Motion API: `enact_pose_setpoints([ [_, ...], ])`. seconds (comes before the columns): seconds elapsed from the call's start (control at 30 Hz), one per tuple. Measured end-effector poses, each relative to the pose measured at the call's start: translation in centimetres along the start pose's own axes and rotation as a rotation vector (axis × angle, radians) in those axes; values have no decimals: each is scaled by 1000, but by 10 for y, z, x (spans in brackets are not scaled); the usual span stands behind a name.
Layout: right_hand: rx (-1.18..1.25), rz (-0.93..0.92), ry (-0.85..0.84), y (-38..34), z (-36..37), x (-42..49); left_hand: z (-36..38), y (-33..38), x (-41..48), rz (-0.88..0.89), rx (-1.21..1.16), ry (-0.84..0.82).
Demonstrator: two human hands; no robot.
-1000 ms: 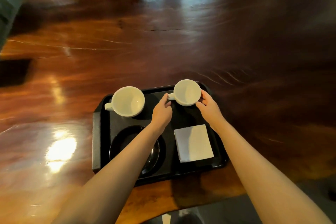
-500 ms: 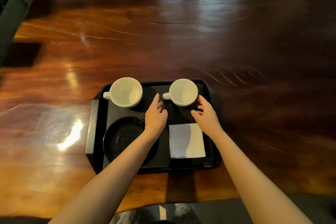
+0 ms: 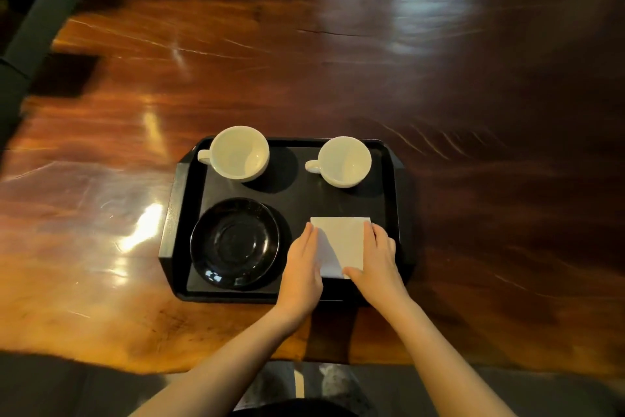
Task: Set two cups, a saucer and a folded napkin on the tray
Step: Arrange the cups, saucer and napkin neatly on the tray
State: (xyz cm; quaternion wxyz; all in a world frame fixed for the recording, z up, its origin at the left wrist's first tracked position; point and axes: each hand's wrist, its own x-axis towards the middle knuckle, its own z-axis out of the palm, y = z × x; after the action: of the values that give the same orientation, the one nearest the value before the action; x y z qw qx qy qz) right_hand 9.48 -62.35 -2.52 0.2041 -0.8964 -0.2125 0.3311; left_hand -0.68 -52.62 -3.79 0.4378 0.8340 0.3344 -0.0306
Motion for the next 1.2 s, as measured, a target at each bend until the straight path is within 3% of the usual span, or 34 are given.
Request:
enact_pose_setpoints([
  [0.47,-20,-32,18,-4,-4,4,-13,13,9,-89,4,8],
  [0.63,17,-159,165,-33,-5,-11,-69,0,-8,-110,-63,287],
  [0.77,71,-261,47,-78,12,-6,-129,-42,-10,-250,28,428],
  [0.97,-37,-189,-68,-122,35,24,-159,-77,12,-281,335,185],
  [1.2,-76,-15,-84,-132,47,37,-160,-88,22,-223,440,135],
])
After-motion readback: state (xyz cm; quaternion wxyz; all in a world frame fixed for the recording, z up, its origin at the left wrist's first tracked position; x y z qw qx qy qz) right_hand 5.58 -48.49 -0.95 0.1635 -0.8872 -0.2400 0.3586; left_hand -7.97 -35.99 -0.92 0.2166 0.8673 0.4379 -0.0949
